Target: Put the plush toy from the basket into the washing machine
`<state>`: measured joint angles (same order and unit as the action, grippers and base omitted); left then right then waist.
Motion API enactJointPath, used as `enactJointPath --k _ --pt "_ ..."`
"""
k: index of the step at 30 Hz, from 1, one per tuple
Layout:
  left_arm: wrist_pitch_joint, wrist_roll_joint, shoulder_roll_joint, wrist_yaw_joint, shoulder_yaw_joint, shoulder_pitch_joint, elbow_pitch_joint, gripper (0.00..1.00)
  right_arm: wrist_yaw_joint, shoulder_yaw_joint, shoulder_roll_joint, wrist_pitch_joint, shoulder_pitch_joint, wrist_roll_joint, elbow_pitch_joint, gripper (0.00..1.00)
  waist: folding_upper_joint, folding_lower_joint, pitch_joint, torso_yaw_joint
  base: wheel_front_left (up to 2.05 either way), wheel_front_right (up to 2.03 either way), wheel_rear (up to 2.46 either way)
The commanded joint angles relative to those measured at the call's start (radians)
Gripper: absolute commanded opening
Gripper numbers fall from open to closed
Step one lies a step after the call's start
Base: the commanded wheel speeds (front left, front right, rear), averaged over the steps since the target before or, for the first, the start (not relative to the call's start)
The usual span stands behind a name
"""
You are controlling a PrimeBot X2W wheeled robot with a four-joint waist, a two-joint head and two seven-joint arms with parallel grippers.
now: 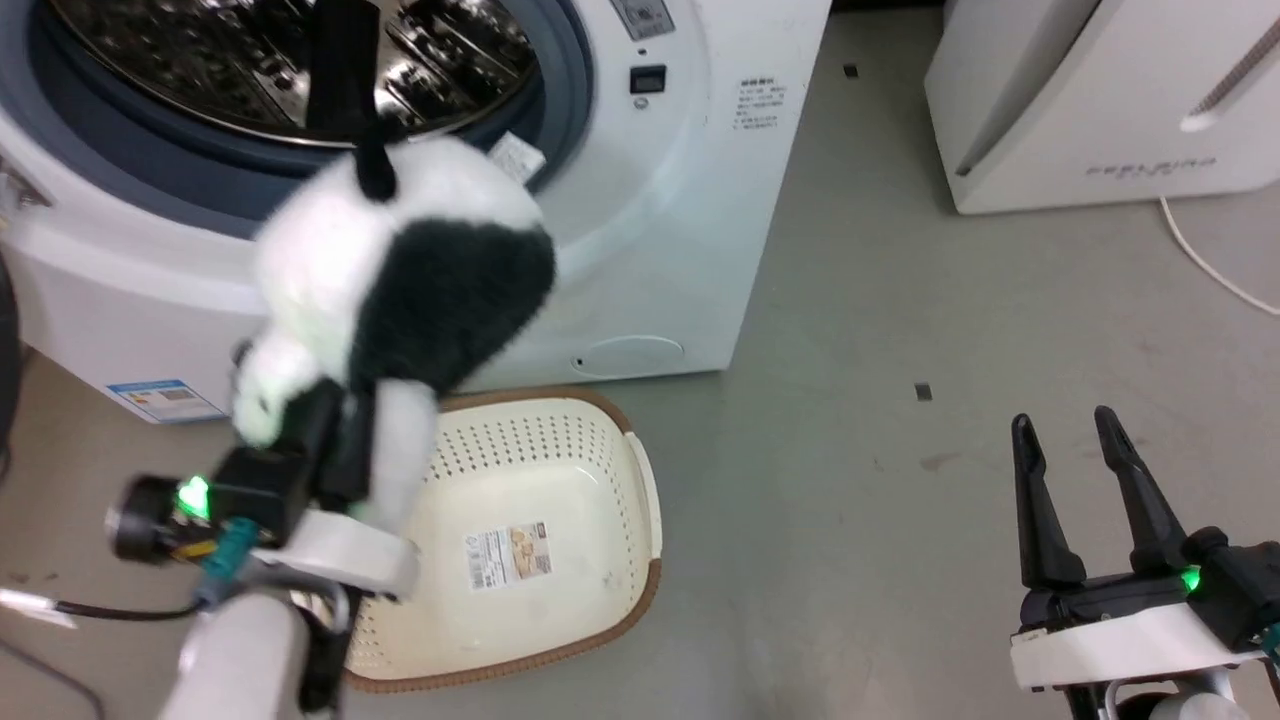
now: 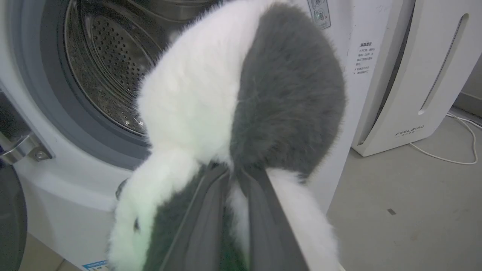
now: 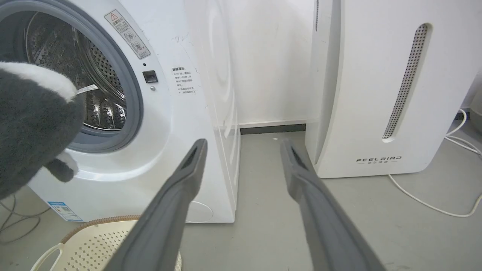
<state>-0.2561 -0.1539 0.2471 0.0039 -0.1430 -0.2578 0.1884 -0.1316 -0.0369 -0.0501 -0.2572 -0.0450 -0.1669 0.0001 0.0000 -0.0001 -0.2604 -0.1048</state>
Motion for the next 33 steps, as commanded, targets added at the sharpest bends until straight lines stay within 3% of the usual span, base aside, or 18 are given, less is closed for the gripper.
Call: enactJointPath --k 1,7,15,20,26,33 --pt "-0.006 0.008 0.014 -0.006 0.008 -0.027 -0.016 0.0 0.001 0.001 0.0 -0.005 -0.003 -0.008 -0.006 1.0 0.0 0.0001 -0.019 -0.012 0.0 0.0 0.0" --pt "0.028 0.012 0.106 -0.049 0.043 -0.166 -0.033 0.0 0.001 0.006 0.0 -0.005 -0.032 -0.025 -0.03 1.0 0.0 0.0001 -0.106 -0.05 0.0 0.0 0.0" --pt "0.266 -0.04 0.23 -0.114 0.039 -0.453 0.019 0.0 0.001 0.012 0.0 -0.005 -0.09 -0.06 -0.064 1.0 0.0 0.0001 -0.271 -0.112 0.0 0.0 0.0" --pt "0.403 -0.049 0.332 -0.131 -0.026 -0.661 0.093 0.0 0.001 0.02 0.0 -0.005 -0.121 -0.083 -0.082 1.0 0.0 0.0001 -0.367 -0.146 0.0 0.0 0.0" --pt "0.487 -0.088 0.451 -0.134 -0.174 -0.917 0.2 0.0 0.001 0.036 0.0 -0.005 -0.147 -0.106 -0.09 1.0 0.0 0.0001 -0.454 -0.186 0.0 0.0 0.0" --pt "0.546 -0.149 0.498 -0.134 -0.32 -1.16 0.374 0.0 0.001 0.055 0.0 -0.005 -0.158 -0.122 -0.095 1.0 0.0 0.0001 -0.512 -0.21 0.0 0.0 0.0"
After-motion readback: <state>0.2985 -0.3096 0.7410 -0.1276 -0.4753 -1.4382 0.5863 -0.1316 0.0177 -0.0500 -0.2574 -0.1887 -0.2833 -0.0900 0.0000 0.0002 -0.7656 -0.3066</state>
